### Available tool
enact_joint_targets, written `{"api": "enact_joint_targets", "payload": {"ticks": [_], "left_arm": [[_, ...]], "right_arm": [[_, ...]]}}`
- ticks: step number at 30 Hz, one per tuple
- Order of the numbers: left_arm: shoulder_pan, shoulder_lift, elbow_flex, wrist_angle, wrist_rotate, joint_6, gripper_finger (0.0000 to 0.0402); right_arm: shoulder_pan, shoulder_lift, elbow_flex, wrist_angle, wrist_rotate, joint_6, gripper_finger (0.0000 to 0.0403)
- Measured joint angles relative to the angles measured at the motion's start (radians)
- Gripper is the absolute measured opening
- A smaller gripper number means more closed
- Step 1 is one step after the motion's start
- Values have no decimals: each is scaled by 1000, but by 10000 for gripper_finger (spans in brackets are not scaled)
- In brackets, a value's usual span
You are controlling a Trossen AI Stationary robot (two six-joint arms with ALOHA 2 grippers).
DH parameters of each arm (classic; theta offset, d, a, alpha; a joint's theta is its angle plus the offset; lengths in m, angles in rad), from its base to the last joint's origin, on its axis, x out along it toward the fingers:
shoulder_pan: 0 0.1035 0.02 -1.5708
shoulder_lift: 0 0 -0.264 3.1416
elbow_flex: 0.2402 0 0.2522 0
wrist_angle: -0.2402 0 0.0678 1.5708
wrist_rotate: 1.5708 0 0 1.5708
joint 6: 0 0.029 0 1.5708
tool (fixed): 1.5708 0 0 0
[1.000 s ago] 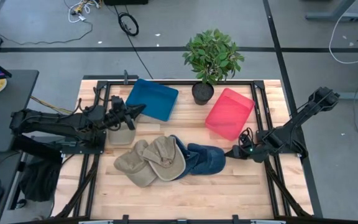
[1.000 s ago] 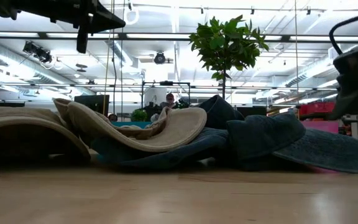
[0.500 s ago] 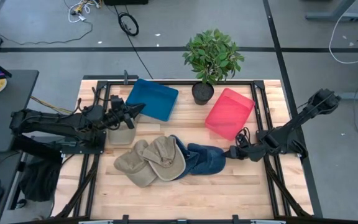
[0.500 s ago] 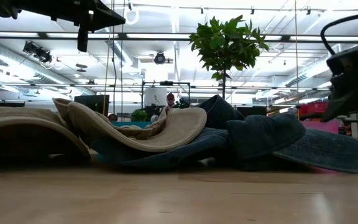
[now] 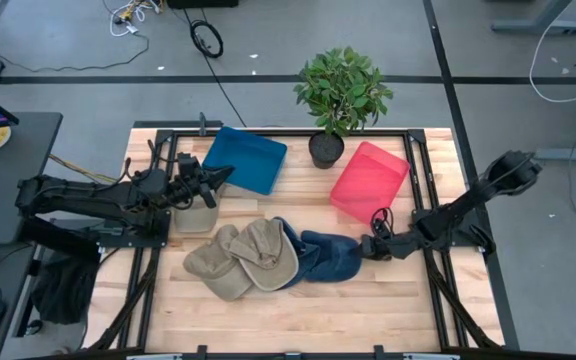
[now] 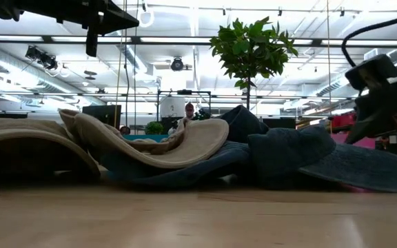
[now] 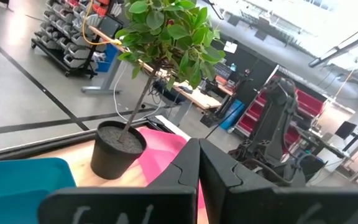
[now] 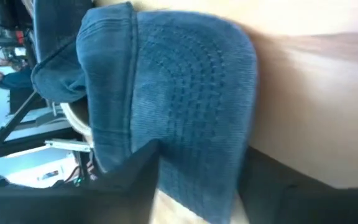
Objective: Pick & Place hat
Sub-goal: Put the right blue cap into the red bin
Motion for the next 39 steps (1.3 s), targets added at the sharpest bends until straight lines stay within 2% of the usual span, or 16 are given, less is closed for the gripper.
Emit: {"api": "enact_joint_targets", "payload": {"ticks": [4, 6, 14, 20, 24, 34, 39], "left_arm": [[0, 0, 0, 0, 0, 6, 7], [0, 0, 0, 0, 0, 6, 7], [0, 0, 0, 0, 7, 6, 7], [0, 0, 0, 1, 50, 5, 7], [0, 0, 0, 2, 84, 5, 7], [0, 0, 0, 3, 92, 6, 7], [0, 0, 0, 3, 92, 9, 7]], "right_arm": [[-13, 28, 32, 41, -9, -59, 52], [-13, 28, 40, 78, -8, -93, 19], [-12, -11, 37, 164, -29, -66, 11], [-12, -109, 36, 203, -31, -67, 10], [-9, -196, 36, 208, -65, -71, 10], [40, -385, 76, 189, -209, -49, 10], [44, -454, 122, 118, -225, -99, 10]]}}
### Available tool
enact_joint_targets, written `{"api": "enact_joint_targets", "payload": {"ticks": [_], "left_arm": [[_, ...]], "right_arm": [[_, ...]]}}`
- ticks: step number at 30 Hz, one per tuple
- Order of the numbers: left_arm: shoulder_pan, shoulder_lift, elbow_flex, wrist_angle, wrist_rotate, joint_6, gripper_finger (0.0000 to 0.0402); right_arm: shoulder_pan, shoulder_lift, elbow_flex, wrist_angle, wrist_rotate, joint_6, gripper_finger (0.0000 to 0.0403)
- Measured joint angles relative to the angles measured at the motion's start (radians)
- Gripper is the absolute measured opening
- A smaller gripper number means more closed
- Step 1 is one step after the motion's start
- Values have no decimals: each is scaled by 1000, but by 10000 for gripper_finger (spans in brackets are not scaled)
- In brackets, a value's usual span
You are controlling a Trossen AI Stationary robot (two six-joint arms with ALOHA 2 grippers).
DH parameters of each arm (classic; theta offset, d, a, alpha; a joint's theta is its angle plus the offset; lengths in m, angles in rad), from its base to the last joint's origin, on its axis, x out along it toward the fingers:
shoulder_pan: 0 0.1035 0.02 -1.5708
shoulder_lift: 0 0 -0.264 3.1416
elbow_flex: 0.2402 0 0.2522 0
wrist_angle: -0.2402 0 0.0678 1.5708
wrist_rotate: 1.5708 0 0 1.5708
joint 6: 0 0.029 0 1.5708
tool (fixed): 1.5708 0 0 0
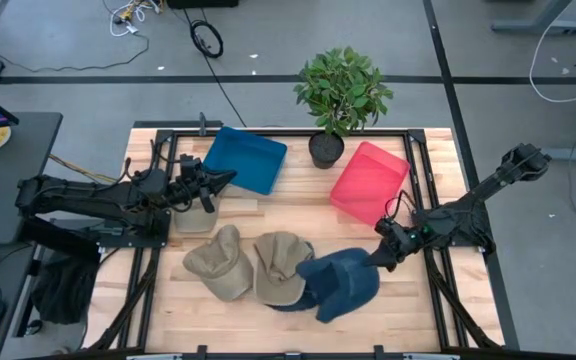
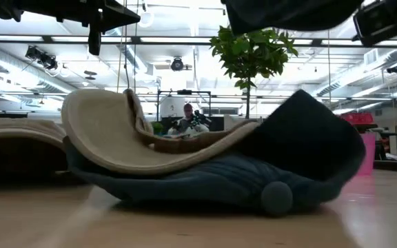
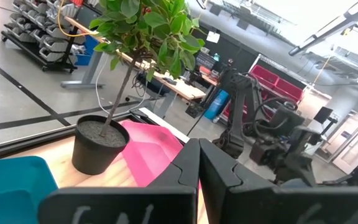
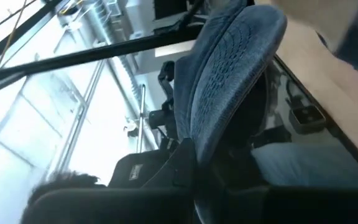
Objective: Pick & Place hat
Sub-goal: Put the right blue cap into the red bin
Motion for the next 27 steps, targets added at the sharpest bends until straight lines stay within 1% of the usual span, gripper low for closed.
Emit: {"api": "enact_joint_targets", "payload": {"ticks": [3, 8, 11, 18, 23, 27], "left_arm": [[0, 0, 0, 0, 0, 0, 7], [0, 0, 0, 13, 0, 0, 7], [0, 0, 0, 20, 0, 0, 7], [0, 0, 0, 22, 0, -2, 7], [0, 0, 0, 22, 0, -4, 7], [0, 0, 0, 22, 0, -4, 7]], "right_arm": [[-13, -32, 20, -34, 11, -63, 10], [-64, -71, 22, -19, 78, -195, 10], [-98, -90, 22, 33, 121, -296, 10], [-156, -117, 22, 229, 197, -550, 10], [-170, -139, 22, 277, 224, -642, 10], [-170, -158, 22, 277, 247, -671, 10]]}}
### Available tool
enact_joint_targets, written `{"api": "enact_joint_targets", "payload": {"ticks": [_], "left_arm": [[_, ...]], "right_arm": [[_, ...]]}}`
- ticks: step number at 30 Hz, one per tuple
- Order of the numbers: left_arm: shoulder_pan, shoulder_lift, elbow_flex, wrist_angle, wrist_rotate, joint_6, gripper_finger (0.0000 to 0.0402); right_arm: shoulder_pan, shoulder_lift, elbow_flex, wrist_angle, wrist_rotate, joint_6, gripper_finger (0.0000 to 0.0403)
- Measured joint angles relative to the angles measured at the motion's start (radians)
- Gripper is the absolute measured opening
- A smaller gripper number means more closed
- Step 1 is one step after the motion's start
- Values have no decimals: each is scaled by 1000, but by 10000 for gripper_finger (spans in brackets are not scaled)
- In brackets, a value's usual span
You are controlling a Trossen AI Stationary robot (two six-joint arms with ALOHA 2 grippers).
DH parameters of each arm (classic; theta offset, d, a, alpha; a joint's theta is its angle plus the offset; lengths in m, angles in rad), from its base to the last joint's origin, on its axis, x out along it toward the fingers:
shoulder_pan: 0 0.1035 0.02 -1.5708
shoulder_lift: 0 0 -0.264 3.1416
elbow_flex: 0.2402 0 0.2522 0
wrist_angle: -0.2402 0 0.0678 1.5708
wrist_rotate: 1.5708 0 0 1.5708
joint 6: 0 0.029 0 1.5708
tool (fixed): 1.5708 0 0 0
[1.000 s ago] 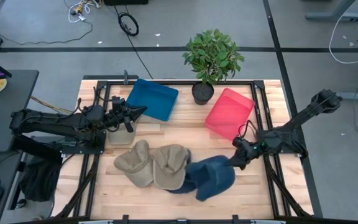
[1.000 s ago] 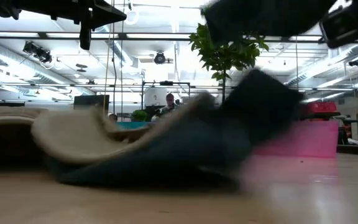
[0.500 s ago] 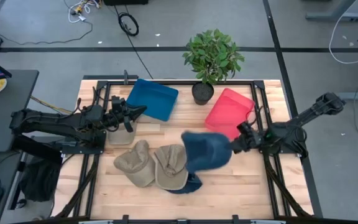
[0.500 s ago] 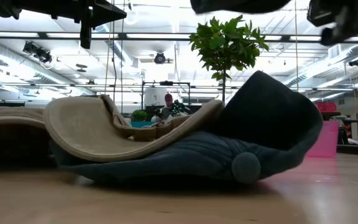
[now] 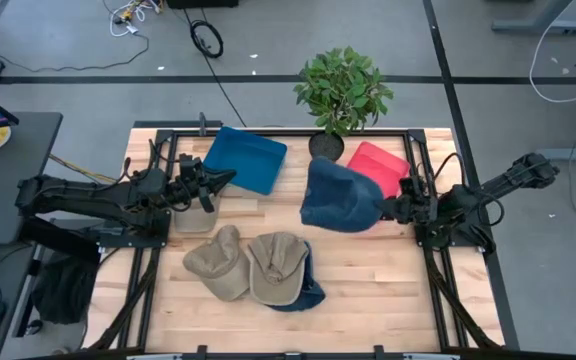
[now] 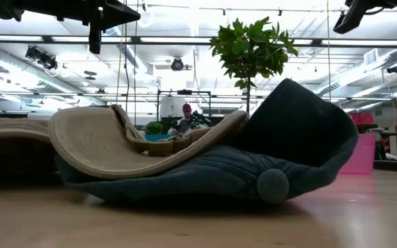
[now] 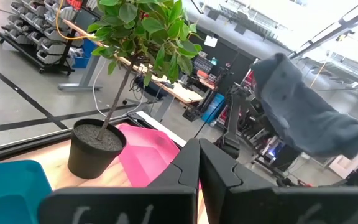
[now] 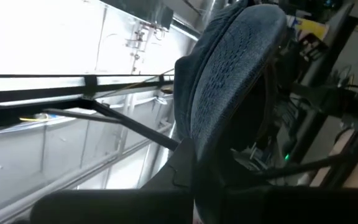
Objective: Pick & Place hat
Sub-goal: Put the right blue cap into the red bin
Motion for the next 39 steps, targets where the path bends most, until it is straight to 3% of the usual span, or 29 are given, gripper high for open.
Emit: {"api": "enact_joint_targets", "payload": {"ticks": [10, 14, 17, 22, 28, 34, 39], "left_arm": [[0, 0, 0, 0, 11, 5, 7], [0, 0, -1, 27, 26, 70, 7], [0, 0, -1, 63, 25, 121, 7], [6, 0, -1, 85, 27, 176, 7], [36, 0, -1, 87, 25, 176, 7], [51, 0, -1, 86, 26, 176, 7], [51, 0, -1, 85, 26, 177, 7]], "right_arm": [[15, -72, 2, -57, 19, -11, 10], [19, -94, 85, -179, 14, -36, 10], [19, -114, 209, -382, -15, -66, 10], [19, -142, 463, -899, -38, -71, 10], [19, -159, 701, -1374, 23, -61, 10], [18, -221, 817, -1713, 76, 17, 10], [18, -276, 833, -1917, 94, 131, 10]]}}
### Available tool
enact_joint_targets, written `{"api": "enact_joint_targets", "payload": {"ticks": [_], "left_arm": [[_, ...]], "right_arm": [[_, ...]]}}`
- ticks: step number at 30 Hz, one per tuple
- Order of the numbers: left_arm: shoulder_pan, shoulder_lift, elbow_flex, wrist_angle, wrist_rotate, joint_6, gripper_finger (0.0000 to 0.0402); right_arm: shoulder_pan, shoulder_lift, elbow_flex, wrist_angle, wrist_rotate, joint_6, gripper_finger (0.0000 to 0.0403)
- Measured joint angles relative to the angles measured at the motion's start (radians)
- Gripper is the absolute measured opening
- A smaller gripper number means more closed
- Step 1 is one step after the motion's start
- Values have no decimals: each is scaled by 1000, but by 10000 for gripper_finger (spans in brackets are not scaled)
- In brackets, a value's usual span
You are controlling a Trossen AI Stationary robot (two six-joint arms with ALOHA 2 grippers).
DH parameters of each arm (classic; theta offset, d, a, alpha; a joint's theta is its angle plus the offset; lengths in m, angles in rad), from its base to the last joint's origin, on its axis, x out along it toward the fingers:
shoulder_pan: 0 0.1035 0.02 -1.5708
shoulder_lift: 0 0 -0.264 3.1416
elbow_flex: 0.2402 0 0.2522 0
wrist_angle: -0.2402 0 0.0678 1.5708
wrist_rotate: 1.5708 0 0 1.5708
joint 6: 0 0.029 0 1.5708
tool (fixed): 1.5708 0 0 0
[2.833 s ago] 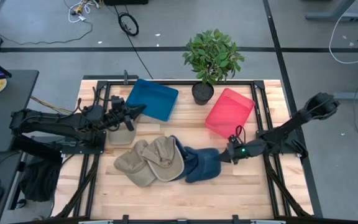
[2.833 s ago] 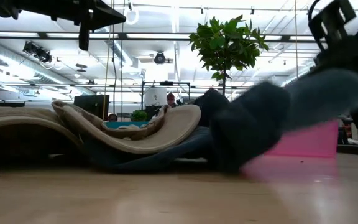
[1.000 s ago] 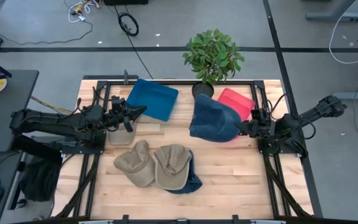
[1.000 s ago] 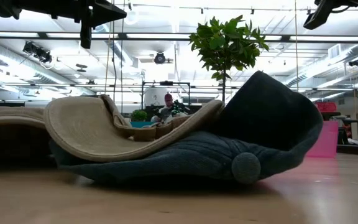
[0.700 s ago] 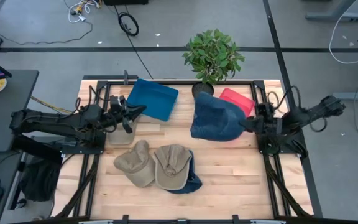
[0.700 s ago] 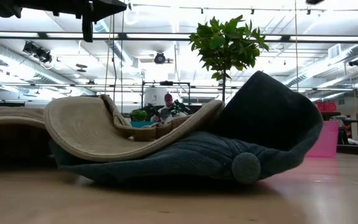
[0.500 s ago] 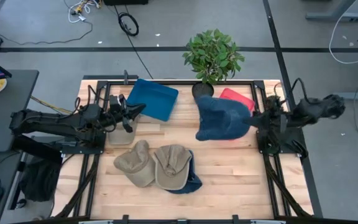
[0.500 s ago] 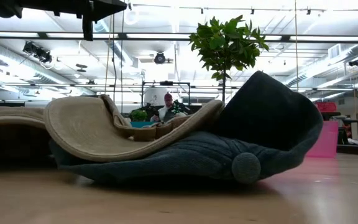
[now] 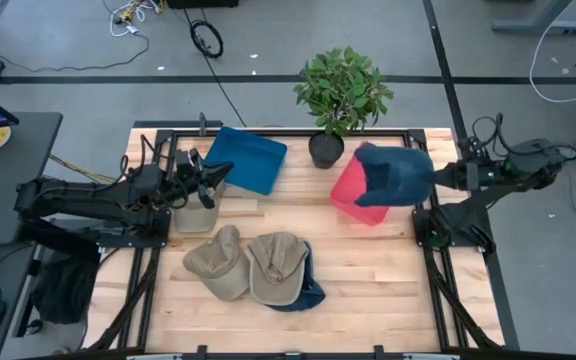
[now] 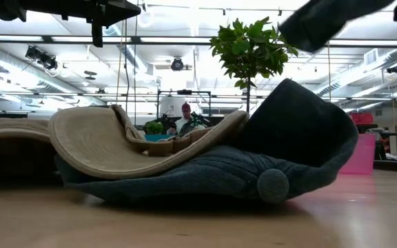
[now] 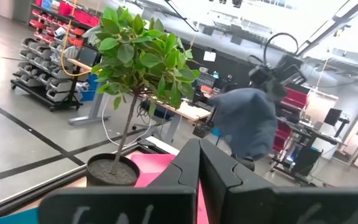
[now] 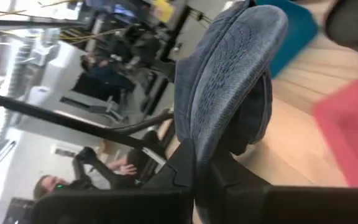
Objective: Pick & Place hat
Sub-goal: Put the right blue cap into the red bin
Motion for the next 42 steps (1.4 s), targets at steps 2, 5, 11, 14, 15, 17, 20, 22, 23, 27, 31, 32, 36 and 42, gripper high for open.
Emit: {"api": "enact_joint_targets", "payload": {"ticks": [2, 5, 11, 14, 15, 17, 20, 22, 23, 27, 31, 32, 36, 42], "left_arm": [[0, 0, 0, 0, 0, 0, 7], [0, 0, 0, 0, -1, 0, 7], [0, 0, 0, -2, -11, 2, 7], [0, 0, 0, -2, -16, 3, 7], [0, 0, 0, -2, -16, 3, 7], [0, 0, 0, -2, -16, 2, 7], [0, 0, 0, -2, -17, 3, 7], [0, 0, 0, -2, -17, 2, 7], [0, 0, 0, -2, -17, 2, 7], [0, 0, 0, -2, -17, 2, 7], [0, 0, 0, -2, -18, 2, 7], [0, 0, 0, -2, -18, 2, 7], [0, 0, 0, -2, -18, 1, 7], [0, 0, 0, -2, -18, 0, 7]], "right_arm": [[0, -13, 0, -34, 16, 20, 10], [0, -21, 0, -89, 42, 49, 10], [0, -21, 0, -261, 56, 154, 10], [0, -21, 0, -327, 127, 234, 10], [0, -21, 0, -342, 159, 260, 10], [0, -21, 0, -350, 208, 287, 10], [0, -13, 0, -341, 220, 295, 10], [0, -6, -1, -347, 219, 323, 10], [0, -4, -5, -346, 220, 334, 10], [0, 4, -33, -320, 180, 332, 10], [0, 13, -40, -321, 129, 329, 10], [0, 15, -40, -319, 129, 325, 10], [0, 18, -40, -319, 129, 305, 10], [0, 50, -40, -319, 63, 279, 10]]}}
